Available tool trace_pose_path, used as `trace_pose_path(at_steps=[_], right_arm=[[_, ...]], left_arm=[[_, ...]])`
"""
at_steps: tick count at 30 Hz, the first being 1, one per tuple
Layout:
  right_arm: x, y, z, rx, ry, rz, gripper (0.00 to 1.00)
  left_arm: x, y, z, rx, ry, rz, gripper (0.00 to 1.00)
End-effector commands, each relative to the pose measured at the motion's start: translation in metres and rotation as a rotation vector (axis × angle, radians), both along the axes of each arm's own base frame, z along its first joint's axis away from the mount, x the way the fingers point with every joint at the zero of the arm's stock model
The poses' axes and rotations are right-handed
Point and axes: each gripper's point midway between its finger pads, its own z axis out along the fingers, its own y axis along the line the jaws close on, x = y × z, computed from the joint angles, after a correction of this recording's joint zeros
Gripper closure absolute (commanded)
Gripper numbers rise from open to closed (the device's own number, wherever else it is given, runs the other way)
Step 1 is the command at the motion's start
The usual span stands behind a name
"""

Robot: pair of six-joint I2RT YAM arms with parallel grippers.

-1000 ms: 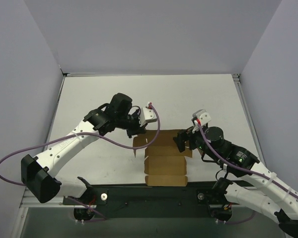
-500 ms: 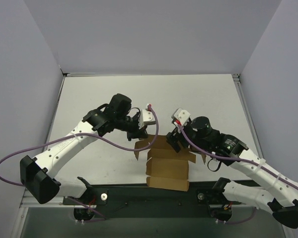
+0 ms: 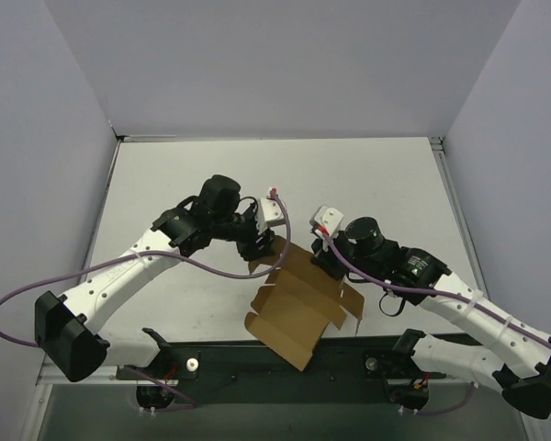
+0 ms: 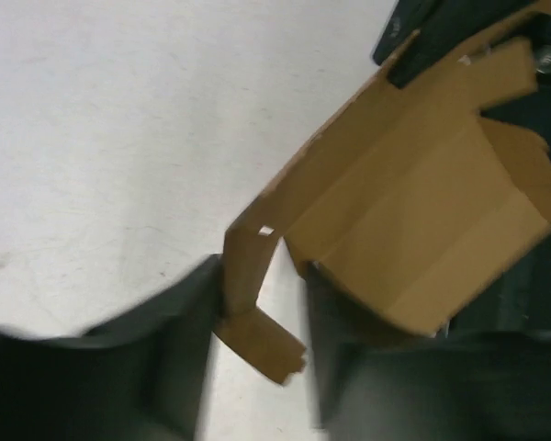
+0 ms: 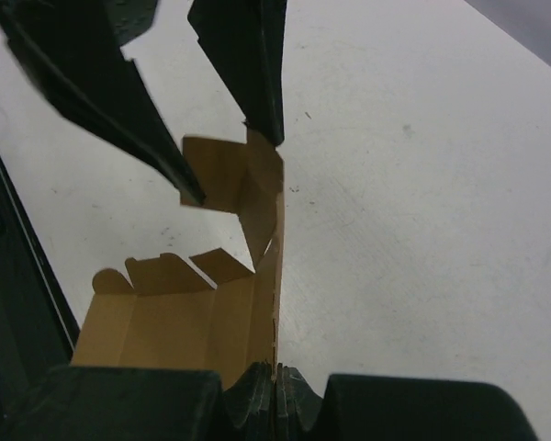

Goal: Fold the paper box

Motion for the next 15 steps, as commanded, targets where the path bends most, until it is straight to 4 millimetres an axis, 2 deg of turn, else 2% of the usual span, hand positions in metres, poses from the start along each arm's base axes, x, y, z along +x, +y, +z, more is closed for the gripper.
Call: trace_pose_path(at_steps=[1,2,4,6,7,9,10,12,13,14,15], right_arm=[[0.012,-0.022,-0.020,0.014,-0.002,-0.195,1.00],[0.015,-0.022,-0.019,0.038,-0.015,-0.214,1.00],[0.021,-0.031,-0.024,0.073,-0.023,-0.311,1.00],[0.026,-0.035,-0.034,0.103,-0.027,-0.374,1.00],[0.027,-0.037,-0.036,0.122,-0.025,-0.406,1.00],[0.032,-0.044,-0.043,0.132,-0.030,-0.474,1.00],[0.033,-0.045,-0.045,0.145,-0.021,-0.494,1.00],[0.035,-0.047,-0.051,0.155,-0.021,-0.524,1.00],[0.034,-0.048,-0.052,0.164,-0.017,-0.532,1.00],[0.034,-0.049,-0.052,0.170,-0.018,-0.539,1.00],[0.034,-0.051,-0.053,0.171,-0.018,-0.546,1.00]], left_arm=[[0.037,0.003,0.031,-0.109,-0.134,0.219,0.30],[0.047,0.005,0.040,-0.140,-0.181,0.268,0.27],[0.043,0.008,0.043,-0.199,-0.191,0.299,0.23],[0.040,0.006,0.064,-0.300,-0.233,0.307,0.22],[0.036,0.006,0.057,-0.322,-0.197,0.325,0.21],[0.034,0.001,0.061,-0.372,-0.180,0.346,0.21],[0.032,-0.003,0.056,-0.374,-0.140,0.364,0.21],[0.016,-0.020,0.041,-0.324,-0.099,0.332,0.21],[0.020,-0.023,0.026,-0.272,-0.096,0.374,0.21],[0.010,-0.033,0.016,-0.246,-0.081,0.355,0.22],[0.009,-0.037,-0.001,-0.213,-0.064,0.357,0.22]])
